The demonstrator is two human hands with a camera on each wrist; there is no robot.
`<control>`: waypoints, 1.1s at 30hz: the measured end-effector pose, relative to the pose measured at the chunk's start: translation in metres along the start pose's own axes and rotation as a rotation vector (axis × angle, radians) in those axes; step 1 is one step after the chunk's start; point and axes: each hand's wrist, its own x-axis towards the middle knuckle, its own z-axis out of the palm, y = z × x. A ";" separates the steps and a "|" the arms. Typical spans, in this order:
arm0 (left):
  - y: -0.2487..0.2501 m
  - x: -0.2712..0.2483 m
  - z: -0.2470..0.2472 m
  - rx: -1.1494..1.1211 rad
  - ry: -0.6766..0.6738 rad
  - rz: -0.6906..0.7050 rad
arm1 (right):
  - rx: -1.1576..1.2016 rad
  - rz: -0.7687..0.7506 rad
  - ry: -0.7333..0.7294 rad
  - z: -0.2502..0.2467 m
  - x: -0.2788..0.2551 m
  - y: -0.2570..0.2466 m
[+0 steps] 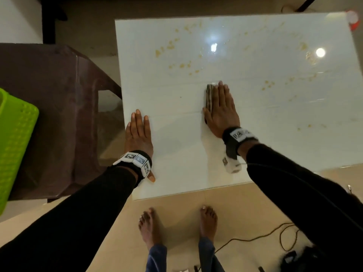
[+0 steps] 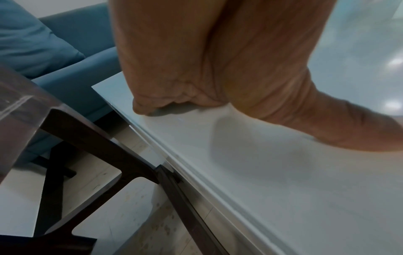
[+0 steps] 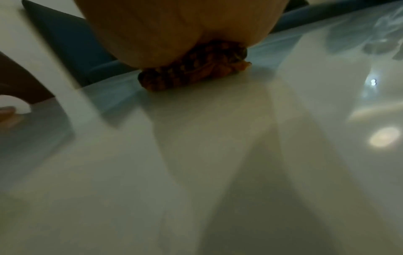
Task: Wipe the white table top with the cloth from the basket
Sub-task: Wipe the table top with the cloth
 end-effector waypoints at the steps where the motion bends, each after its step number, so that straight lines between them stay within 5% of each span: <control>1: 0.001 0.000 0.002 -0.011 0.001 -0.003 | -0.007 -0.007 0.003 -0.006 0.013 0.001; 3: 0.001 0.001 0.003 -0.046 0.006 -0.020 | -0.042 -0.058 -0.001 -0.003 0.004 0.005; 9: 0.000 0.001 -0.001 -0.087 -0.014 -0.020 | -0.099 -0.152 -0.110 0.030 -0.136 0.012; 13: 0.000 0.000 -0.005 -0.067 -0.040 -0.023 | -0.095 -0.253 -0.043 0.020 -0.033 0.008; 16: -0.001 0.000 -0.004 -0.076 -0.070 0.005 | -0.020 -0.103 -0.012 0.001 0.053 -0.018; 20: 0.003 0.006 0.003 -0.133 0.007 0.002 | -0.043 -0.116 0.061 0.017 -0.002 -0.036; 24: 0.002 0.009 0.009 -0.113 0.018 -0.005 | -0.033 -0.193 -0.055 0.040 -0.096 -0.061; 28: 0.005 0.010 0.018 -0.130 0.054 -0.025 | -0.029 -0.299 -0.009 0.028 -0.008 -0.078; 30: 0.004 0.012 0.022 -0.143 0.094 -0.027 | -0.001 -0.217 -0.011 0.013 0.045 -0.089; 33: 0.003 0.013 0.024 -0.156 0.157 -0.006 | 0.011 -0.133 -0.005 0.015 0.053 -0.094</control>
